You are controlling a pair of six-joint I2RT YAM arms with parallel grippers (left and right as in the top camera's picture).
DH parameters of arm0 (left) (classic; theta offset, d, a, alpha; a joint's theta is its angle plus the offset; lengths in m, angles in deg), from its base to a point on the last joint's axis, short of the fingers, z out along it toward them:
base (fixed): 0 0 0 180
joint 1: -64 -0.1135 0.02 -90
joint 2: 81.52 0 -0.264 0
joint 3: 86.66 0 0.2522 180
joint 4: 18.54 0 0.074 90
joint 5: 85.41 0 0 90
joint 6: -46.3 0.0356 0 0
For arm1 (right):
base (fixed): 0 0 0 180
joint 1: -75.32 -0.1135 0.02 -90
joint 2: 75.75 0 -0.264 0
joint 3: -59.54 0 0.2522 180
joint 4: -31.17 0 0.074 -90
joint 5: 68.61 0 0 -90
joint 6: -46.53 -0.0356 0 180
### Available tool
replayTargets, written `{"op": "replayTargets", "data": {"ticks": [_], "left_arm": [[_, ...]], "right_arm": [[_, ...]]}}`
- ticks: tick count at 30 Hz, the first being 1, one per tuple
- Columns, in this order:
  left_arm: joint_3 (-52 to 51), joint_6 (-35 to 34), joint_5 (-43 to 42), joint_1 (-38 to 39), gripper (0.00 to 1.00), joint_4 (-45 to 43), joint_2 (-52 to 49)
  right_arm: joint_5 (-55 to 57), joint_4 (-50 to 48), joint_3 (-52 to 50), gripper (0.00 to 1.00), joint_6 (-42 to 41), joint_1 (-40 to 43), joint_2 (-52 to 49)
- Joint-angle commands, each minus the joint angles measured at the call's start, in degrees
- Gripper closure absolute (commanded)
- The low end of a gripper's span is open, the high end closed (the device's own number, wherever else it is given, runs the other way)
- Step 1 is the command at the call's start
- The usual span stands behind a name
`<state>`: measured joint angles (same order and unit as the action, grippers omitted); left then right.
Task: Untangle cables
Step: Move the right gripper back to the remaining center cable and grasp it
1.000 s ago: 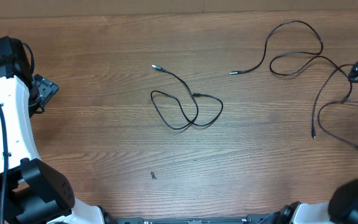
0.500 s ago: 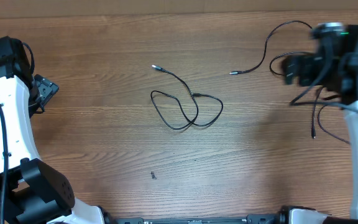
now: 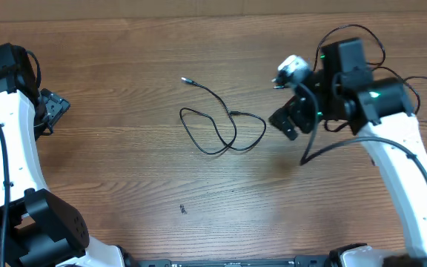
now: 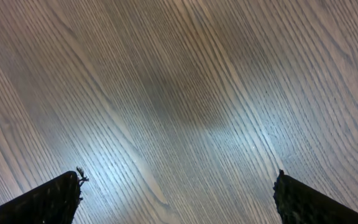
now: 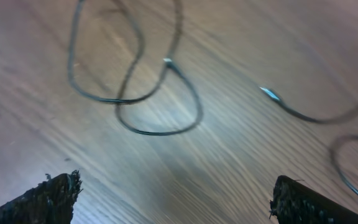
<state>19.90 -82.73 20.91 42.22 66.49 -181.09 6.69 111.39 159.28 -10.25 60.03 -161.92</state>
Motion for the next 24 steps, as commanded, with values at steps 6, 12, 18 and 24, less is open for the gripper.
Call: {"op": "replayTargets", "data": {"ticks": [6,12,18,24], "left_arm": [[1.05,-1.03,0.57,0.04,0.00,0.02,-0.44],[1.05,-1.03,0.57,0.04,0.00,0.02,-0.44],[1.05,-1.03,0.59,0.04,0.01,0.02,-0.44],[1.05,-1.03,0.57,0.04,0.00,0.02,-0.44]], "right_arm": [[-6.88,-0.83,-0.26,0.00,6.14,-8.24,-6.91],[-5.90,-2.51,-0.26,0.00,6.32,-13.49,-13.11],[-5.31,-2.69,-0.26,0.00,6.29,-15.80,-18.67],[-5.14,-3.61,-0.33,0.00,8.68,-18.51,-21.40]]}}
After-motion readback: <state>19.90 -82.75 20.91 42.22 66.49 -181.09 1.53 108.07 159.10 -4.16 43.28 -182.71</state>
